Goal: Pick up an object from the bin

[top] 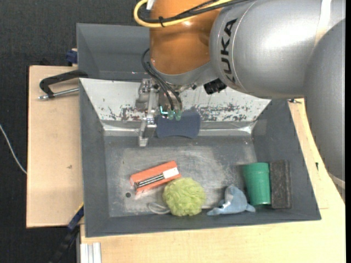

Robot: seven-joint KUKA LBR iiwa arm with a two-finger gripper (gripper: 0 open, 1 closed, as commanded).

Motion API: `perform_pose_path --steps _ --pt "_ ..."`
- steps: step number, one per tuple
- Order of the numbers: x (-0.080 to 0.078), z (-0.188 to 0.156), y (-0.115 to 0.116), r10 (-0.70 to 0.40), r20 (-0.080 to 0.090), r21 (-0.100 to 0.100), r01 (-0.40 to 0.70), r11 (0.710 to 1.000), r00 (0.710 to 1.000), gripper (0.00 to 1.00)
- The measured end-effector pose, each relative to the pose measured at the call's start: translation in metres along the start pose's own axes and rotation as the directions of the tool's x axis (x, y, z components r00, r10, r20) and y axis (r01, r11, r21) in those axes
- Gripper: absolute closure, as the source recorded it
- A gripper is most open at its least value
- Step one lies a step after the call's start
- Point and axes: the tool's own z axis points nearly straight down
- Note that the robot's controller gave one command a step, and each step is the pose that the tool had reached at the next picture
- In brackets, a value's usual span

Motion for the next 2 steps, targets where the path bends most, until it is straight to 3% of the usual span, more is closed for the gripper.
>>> perform_pose_path --steps 1,2 --pt "-0.002 -0.005 -0.001 0.002 0.008 -0.001 -0.002 1.000 1.000 0.00" --pt "0.022 0.040 -0.027 0.020 0.014 -0.004 -0.020 1.000 1.000 0.00"
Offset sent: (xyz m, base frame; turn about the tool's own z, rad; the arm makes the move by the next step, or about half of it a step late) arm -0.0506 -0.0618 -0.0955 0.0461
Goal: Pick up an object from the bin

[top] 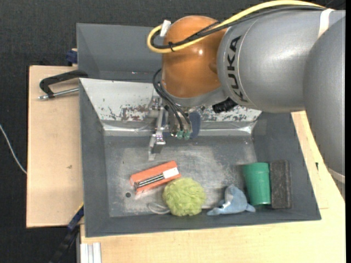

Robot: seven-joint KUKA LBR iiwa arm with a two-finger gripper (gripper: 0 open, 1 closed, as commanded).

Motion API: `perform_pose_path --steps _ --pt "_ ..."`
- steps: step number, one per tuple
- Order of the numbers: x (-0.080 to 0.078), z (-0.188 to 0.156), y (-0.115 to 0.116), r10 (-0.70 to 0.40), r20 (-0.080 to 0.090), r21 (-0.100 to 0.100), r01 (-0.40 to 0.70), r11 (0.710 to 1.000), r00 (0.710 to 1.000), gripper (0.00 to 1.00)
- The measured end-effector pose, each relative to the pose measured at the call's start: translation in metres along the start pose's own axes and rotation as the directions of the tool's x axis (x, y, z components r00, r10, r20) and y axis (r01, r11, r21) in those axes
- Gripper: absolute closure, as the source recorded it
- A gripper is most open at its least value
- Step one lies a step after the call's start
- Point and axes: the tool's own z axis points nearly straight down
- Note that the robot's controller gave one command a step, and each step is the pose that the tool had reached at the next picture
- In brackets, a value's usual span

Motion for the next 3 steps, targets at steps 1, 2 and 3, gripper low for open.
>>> perform_pose_path --steps 1,2,3 --pt "0.004 0.047 -0.017 -0.008 -0.007 0.004 0.008 1.000 1.000 0.00" --pt "0.027 0.101 -0.032 -0.069 -0.005 0.003 0.069 0.998 0.998 0.00" --pt "0.025 0.097 -0.029 -0.078 -0.001 -0.002 0.078 0.997 0.997 1.00"
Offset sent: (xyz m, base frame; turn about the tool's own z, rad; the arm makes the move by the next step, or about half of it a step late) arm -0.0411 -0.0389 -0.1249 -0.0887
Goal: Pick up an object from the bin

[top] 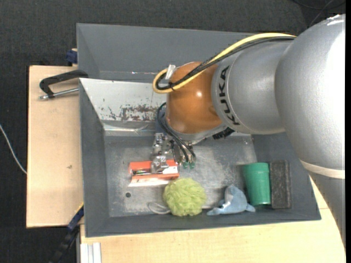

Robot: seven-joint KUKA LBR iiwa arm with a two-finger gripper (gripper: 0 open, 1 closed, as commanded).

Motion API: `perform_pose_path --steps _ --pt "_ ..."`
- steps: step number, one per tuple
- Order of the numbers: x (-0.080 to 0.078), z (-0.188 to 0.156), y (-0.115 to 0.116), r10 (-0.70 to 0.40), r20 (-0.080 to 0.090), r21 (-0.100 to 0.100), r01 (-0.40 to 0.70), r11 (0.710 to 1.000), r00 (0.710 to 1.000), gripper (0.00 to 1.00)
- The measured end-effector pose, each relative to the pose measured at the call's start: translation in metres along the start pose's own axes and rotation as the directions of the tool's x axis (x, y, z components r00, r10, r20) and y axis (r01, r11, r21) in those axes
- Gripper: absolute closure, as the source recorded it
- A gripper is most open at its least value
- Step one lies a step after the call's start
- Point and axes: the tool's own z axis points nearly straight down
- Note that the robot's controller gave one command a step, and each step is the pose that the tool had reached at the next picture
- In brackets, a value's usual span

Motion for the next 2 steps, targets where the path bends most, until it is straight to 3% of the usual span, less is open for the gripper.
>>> perform_pose_path --steps 1,2 --pt "0.000 0.000 0.000 0.000 0.000 0.000 0.000 1.000 1.000 1.00" --pt "0.001 -0.083 -0.007 -0.108 -0.004 0.003 0.108 0.994 0.994 1.00"
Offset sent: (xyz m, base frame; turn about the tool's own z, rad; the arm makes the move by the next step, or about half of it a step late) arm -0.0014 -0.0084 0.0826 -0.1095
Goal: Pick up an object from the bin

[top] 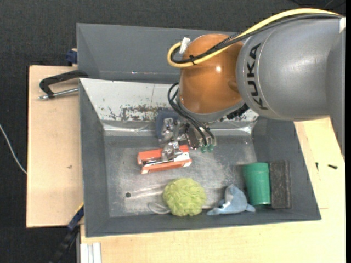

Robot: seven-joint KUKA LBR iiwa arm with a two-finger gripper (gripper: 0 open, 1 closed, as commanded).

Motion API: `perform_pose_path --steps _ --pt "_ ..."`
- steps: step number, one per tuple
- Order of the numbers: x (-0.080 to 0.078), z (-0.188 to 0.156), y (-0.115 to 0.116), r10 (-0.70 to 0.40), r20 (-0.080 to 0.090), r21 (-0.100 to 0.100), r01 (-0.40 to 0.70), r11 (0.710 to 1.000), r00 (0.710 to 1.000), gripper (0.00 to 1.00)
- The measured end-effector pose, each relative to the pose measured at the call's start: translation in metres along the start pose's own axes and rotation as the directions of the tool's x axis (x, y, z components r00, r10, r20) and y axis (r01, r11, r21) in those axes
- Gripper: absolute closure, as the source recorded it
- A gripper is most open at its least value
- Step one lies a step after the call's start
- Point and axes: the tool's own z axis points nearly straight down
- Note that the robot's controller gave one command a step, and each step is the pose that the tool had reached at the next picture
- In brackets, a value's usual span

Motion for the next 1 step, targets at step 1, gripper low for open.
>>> perform_pose_path --steps 1 --pt "0.0000 0.0000 -0.0001 0.000 0.000 0.000 0.000 1.000 1.000 1.00"
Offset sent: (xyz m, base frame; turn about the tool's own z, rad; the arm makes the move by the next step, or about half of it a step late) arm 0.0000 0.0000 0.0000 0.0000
